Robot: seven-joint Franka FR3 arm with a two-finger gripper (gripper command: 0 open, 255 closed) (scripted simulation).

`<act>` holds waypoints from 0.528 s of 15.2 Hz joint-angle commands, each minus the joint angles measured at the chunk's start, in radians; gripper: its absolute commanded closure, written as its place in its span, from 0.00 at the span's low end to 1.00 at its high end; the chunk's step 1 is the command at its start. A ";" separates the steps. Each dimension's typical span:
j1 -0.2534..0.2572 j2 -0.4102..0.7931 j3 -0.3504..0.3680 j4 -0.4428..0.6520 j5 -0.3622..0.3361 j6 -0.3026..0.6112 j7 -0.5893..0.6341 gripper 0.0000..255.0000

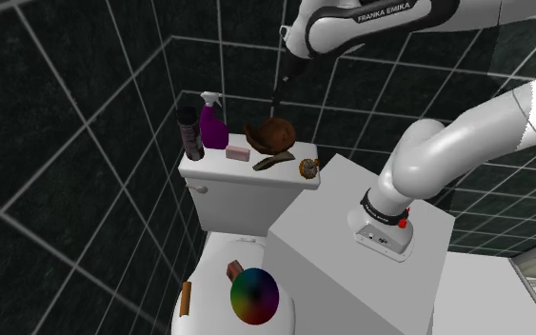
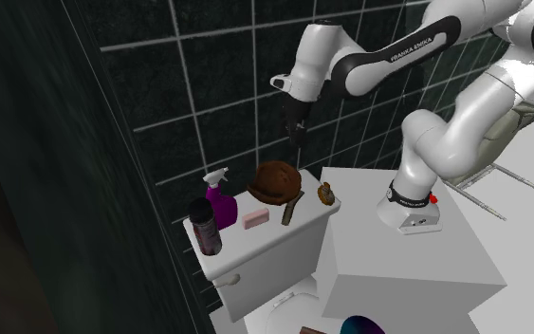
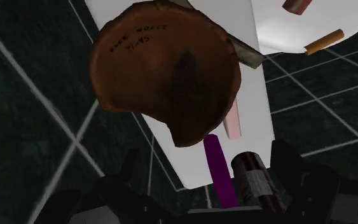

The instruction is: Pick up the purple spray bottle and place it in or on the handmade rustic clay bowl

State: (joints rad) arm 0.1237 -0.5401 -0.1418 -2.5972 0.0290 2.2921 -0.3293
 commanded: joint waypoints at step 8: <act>0.205 0.317 -0.118 0.045 0.252 0.404 -0.307 0.00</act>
State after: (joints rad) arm 0.2928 -0.2737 -0.2461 -2.5700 0.2309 2.6473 -0.5903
